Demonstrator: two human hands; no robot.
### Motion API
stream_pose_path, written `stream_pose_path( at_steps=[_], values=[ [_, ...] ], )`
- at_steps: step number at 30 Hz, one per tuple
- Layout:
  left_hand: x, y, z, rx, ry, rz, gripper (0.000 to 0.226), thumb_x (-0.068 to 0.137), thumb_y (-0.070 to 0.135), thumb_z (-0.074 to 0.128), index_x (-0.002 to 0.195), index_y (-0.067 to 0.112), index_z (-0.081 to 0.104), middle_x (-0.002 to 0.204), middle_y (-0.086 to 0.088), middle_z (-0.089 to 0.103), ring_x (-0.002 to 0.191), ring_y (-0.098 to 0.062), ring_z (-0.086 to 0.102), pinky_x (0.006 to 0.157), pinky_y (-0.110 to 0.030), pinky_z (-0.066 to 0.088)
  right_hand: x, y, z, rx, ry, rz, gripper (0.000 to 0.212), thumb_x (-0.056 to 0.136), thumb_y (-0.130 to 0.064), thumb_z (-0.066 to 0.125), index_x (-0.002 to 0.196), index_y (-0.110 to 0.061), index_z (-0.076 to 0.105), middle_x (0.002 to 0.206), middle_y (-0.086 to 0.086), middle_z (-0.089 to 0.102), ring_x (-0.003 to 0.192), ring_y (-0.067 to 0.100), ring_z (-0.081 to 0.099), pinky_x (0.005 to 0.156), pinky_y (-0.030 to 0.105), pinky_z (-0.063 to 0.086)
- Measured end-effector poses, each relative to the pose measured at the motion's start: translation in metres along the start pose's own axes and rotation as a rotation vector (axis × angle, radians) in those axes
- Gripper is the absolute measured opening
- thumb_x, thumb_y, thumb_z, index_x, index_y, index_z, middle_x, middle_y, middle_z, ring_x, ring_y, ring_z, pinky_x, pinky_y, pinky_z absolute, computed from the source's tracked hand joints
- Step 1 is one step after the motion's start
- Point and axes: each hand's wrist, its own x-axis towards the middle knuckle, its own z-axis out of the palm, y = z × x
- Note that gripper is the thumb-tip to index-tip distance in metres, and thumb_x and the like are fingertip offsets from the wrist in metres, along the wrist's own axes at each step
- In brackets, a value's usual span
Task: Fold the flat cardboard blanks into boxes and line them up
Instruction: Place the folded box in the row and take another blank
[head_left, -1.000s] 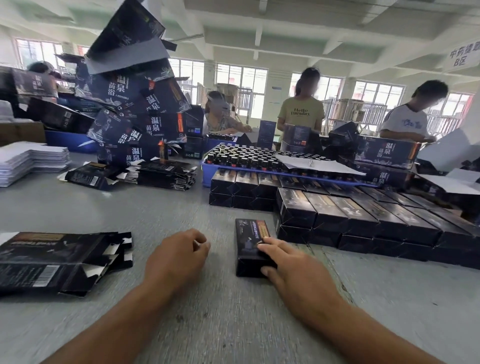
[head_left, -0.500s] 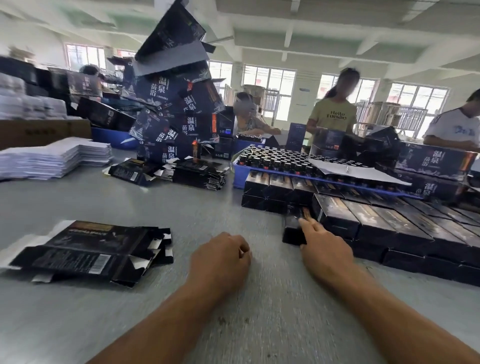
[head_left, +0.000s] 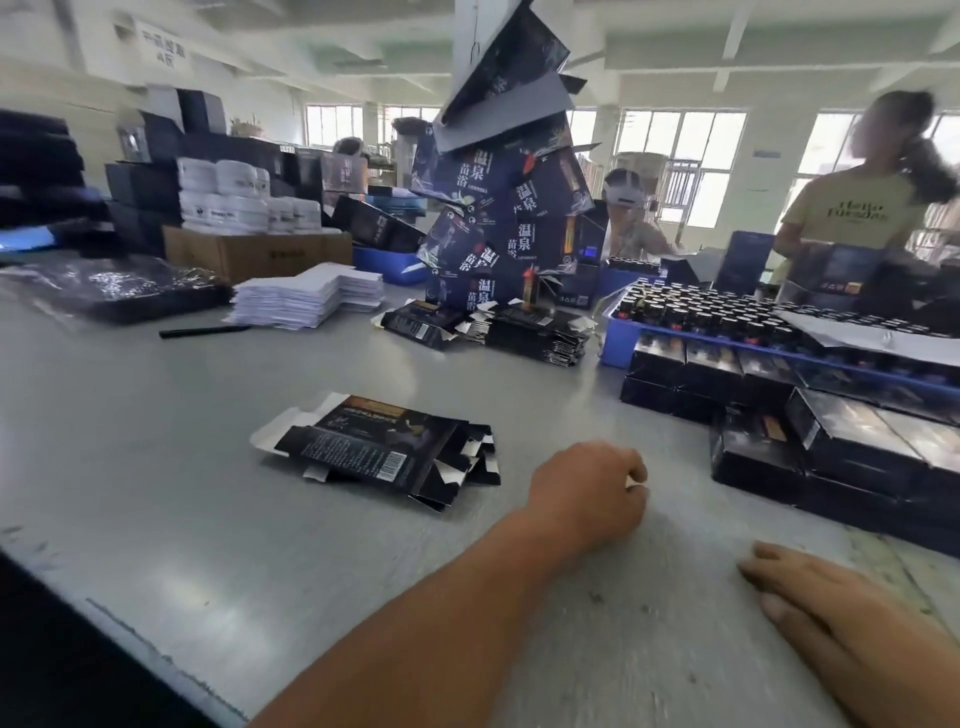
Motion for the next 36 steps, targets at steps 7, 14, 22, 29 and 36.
stream_pose_path(
  at_steps=[7, 14, 22, 29, 36],
  values=[
    [-0.006, -0.007, -0.037, -0.068, 0.208, 0.013, 0.040, 0.092, 0.012, 0.052, 0.126, 0.029, 0.065, 0.122, 0.004, 0.064, 0.097, -0.014, 0.061, 0.092, -0.035, 0.053, 0.001, 0.006, -0.006, 0.077, 0.023, -0.028, 0.032, 0.101, -0.051, 0.040, 0.121, -0.065, 0.020, 0.137, -0.043, 0.010, 0.129, -0.016, 0.022, 0.106, 0.005, 0.008],
    [-0.012, -0.068, -0.099, 0.177, 0.371, -0.027, 0.032, 0.100, 0.018, 0.048, 0.125, 0.025, 0.066, 0.118, 0.005, 0.069, 0.093, -0.009, 0.059, 0.075, -0.022, 0.041, -0.002, 0.007, -0.011, 0.126, 0.000, -0.023, 0.032, 0.099, -0.047, 0.049, 0.120, -0.065, 0.032, 0.135, -0.042, 0.023, 0.130, -0.010, 0.031, 0.115, 0.016, 0.020],
    [-0.037, -0.142, -0.104, 0.585, 0.124, -0.213, 0.047, 0.105, 0.051, 0.026, 0.132, 0.029, 0.058, 0.131, 0.000, 0.062, 0.126, -0.021, 0.050, 0.103, -0.039, 0.039, -0.005, 0.007, -0.009, 0.114, -0.007, -0.035, 0.036, 0.101, -0.046, 0.047, 0.136, -0.054, 0.043, 0.139, -0.038, 0.026, 0.134, -0.009, 0.028, 0.116, 0.016, 0.019],
    [-0.046, -0.149, -0.093, 0.681, 0.270, -0.158, 0.058, 0.100, 0.059, 0.019, 0.115, 0.027, 0.065, 0.120, 0.001, 0.063, 0.117, -0.022, 0.052, 0.101, -0.037, 0.038, -0.008, 0.005, -0.010, 0.113, 0.001, -0.017, 0.039, 0.103, -0.049, 0.042, 0.142, -0.051, 0.041, 0.150, -0.035, 0.025, 0.133, -0.011, 0.026, 0.113, 0.015, 0.019],
    [-0.053, -0.141, -0.099, 0.625, 0.410, -0.100, 0.062, 0.093, 0.063, 0.022, 0.097, 0.017, 0.064, 0.104, -0.006, 0.068, 0.102, -0.032, 0.061, 0.092, -0.047, 0.044, -0.012, 0.004, -0.008, 0.141, 0.019, -0.034, 0.039, 0.103, -0.048, 0.043, 0.142, -0.047, 0.045, 0.153, -0.030, 0.032, 0.135, -0.010, 0.029, 0.112, 0.012, 0.017]
  ],
)
